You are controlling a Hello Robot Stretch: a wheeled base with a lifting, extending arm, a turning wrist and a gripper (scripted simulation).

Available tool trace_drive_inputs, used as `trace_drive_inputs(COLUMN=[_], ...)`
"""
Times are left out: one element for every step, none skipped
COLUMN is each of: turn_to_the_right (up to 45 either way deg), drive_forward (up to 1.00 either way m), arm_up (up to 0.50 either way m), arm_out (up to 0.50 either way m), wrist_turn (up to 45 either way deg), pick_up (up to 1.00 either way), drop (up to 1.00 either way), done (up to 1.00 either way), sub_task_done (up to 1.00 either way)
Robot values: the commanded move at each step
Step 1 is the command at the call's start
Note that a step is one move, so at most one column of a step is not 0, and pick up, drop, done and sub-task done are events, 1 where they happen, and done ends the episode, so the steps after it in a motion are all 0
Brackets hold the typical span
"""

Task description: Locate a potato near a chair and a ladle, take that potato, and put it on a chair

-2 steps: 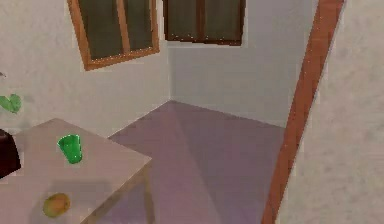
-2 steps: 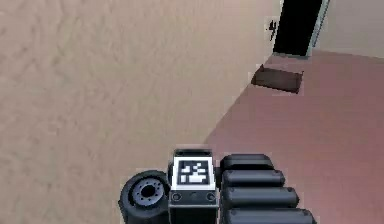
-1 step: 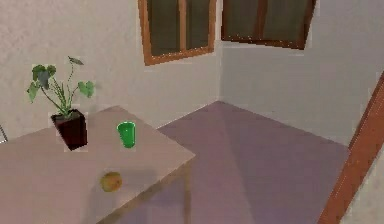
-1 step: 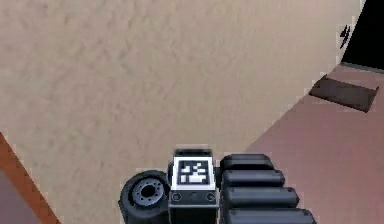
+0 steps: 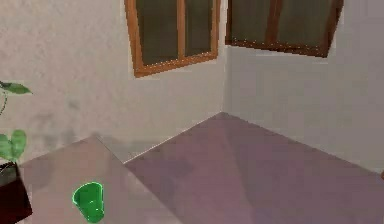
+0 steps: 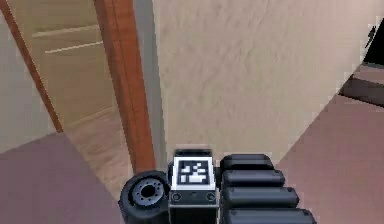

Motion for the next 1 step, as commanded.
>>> trace_drive_inputs(turn_to_the_right=[-45.0], drive_forward=[0.0], arm_up=[0.0], arm_out=[0.0], wrist_turn=[0.0], pick_up=[0.0], drop=[0.0], done=[0.0], sub_task_done=[0.0])
